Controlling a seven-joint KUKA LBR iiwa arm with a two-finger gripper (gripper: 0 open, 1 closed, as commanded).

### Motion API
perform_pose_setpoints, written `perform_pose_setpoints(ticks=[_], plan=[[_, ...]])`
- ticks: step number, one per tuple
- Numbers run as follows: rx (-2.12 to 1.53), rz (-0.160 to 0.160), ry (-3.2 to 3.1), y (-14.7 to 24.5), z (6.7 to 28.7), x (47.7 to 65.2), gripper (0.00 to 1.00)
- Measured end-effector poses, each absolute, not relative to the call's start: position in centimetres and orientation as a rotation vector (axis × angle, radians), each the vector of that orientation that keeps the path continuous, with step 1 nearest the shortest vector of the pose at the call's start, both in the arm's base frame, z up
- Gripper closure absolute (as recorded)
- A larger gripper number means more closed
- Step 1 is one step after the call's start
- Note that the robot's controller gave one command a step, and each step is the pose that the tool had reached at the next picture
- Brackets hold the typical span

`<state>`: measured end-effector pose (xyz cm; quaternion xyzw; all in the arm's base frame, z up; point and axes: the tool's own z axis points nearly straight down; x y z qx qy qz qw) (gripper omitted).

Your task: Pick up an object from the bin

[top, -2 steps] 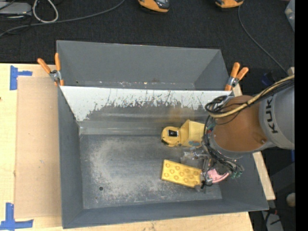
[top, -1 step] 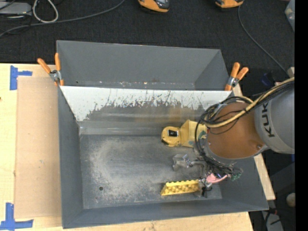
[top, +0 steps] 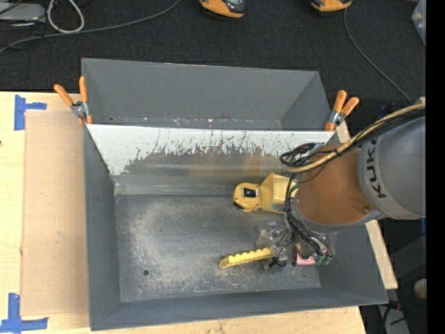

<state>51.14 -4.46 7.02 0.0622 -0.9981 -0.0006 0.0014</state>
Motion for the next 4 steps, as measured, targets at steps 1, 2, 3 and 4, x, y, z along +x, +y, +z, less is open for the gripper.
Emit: perform_pose_setpoints(ticks=[1,2,3,4], plan=[[0.197,-0.001,-3.133,-4.5,7.0,51.1,1.00],[0.165,-0.004,-3.124,-3.6,10.8,51.8,1.00],[0.389,-0.007,-3.102,-3.3,14.7,52.1,1.00],[0.340,-0.010,-3.103,-4.1,17.9,52.3,1.00]])
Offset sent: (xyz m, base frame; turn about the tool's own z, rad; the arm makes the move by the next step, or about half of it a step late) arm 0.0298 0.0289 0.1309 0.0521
